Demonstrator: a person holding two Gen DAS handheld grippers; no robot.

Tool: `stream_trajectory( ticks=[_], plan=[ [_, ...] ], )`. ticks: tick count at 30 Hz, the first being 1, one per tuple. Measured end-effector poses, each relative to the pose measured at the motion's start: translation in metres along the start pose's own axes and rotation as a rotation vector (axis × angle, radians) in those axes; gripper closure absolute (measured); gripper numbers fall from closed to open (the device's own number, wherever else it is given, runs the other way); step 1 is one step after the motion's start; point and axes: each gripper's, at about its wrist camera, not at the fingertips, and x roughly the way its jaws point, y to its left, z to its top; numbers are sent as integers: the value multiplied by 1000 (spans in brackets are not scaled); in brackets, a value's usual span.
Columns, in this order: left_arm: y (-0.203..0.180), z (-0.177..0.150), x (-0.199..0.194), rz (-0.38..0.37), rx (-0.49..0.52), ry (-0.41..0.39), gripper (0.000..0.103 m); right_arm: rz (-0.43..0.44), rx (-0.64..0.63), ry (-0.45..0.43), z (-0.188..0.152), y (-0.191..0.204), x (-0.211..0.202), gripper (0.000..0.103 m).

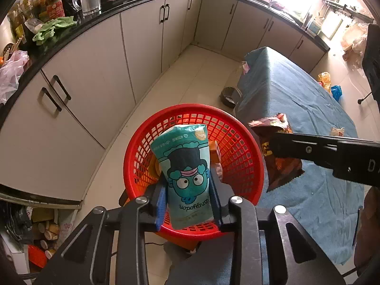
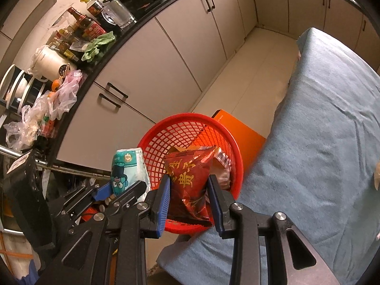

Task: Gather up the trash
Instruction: 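Open both tools to drop the snack bag and tissue pack into the basket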

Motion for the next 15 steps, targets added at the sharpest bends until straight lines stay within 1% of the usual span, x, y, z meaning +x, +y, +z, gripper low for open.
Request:
stream_trajectory(
  ticks=[2,5,9,15],
  plan=[
    [1,1,1,1,-1,2,70,-4,-1,-2,3,1,1,68],
    [4,2,1,2,-10,2,62,-3,-2,0,5,2,3,67],
    [7,3,2,4,-20,5,62,8,4,-5,8,0,3,60],
    [8,3,1,20,-26,3,61,8,25,-23,7,-8,-6,59]
  ],
)
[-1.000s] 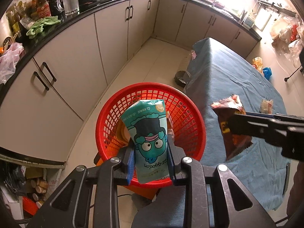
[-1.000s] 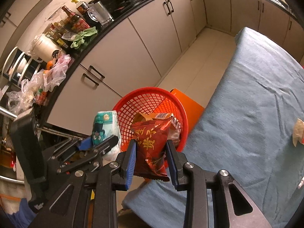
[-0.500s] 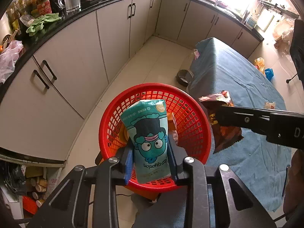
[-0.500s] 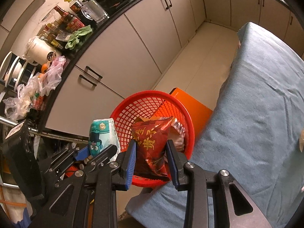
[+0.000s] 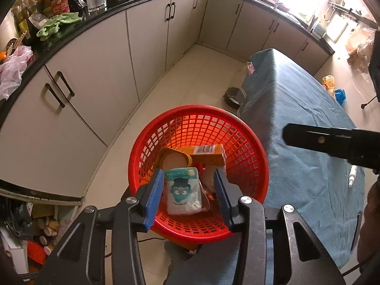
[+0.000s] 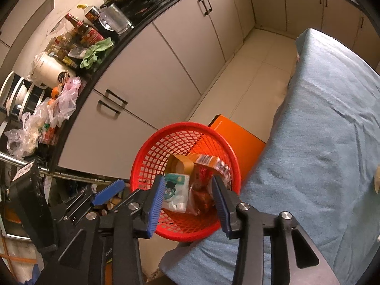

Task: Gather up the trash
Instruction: 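Open both tools to drop the snack bag and tissue pack into the basket, then move both tools back to the table toward the spray bottle and wrapper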

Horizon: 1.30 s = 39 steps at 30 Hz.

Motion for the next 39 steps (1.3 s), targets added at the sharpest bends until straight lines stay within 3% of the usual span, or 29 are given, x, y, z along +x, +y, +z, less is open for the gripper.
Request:
stream_trajectory(
  ticks=[7,29,39],
  plan=[
    [-14,-1,-3,27,35,-21,57,5,79,2,-14,-29,-12,59],
    [-77,-17,-1,14,176,-2,54,-3,266,-32,-71,-100,-48,58],
    [-130,-27,-2,-14,288,7,53,-28,393,-87,-110,-151,-79,54]
  ],
)
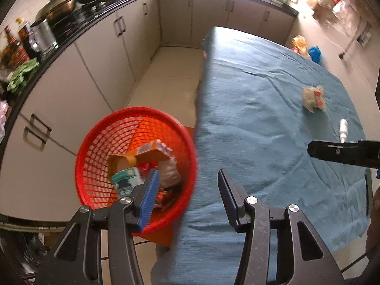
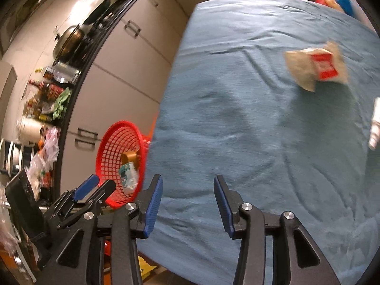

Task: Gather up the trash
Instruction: 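Move both tools back to the table toward the spray bottle and wrapper, then grasp the paper snack wrapper with the left tool while the right tool grasps the white spray bottle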

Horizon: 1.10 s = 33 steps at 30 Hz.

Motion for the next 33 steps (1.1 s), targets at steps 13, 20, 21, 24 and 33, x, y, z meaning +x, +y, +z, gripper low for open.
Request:
stream_trajectory(
  ticks=[13,20,21,24,33],
  plan=[
    [-107,-6,5,-79,279,35,52,-156,406,-187,2,-186,-89,49],
    [-156,18,-6,-137,381,17,40,-223,519,-223,38,-252,-104,47],
    [-163,24,-7,-161,390,21,37,-232,514,-219,44,-253,-100,47],
    [-176,40,-8,-182,395,17,37,-249,500,-187,57,-257,-85,47],
    [-193,86,8,-160,373,1,34,-251,472,-109,57,-261,-54,72]
  ],
)
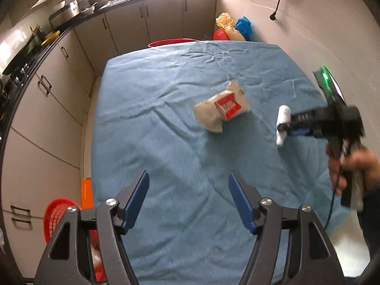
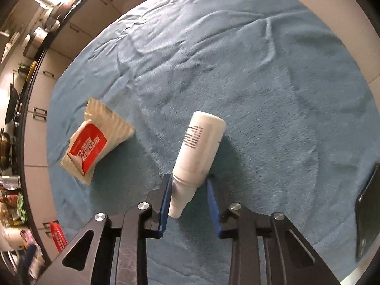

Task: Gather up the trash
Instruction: 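Grasp the paper snack wrapper with the left tool while the right tool grasps the white spray bottle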

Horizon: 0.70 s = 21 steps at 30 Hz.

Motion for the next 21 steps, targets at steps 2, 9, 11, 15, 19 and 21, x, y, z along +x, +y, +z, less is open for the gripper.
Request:
stream_trajectory(
  ticks=[2,9,11,15,19,21],
  plan=[
    [-4,15,10,3,0,-11,34,20,-9,0,-2,0,0,73],
    [-25,60,57,-21,-6,-38,33,68,-14,8,-24,-9,-4,73],
    [-27,75,73,-38,-36,-52,33,75,-23,6,-31,-12,-6,73],
    [-22,101,106,-78,-112,-44,33,88,-45,9,-46,-18,-10,74],
    [-22,115,138,-146,-133,23,33,98,-40,12,-53,-25,-11,74],
    [-26,113,149,-178,-113,63,33,103,-37,13,-55,-30,-13,73]
  ],
)
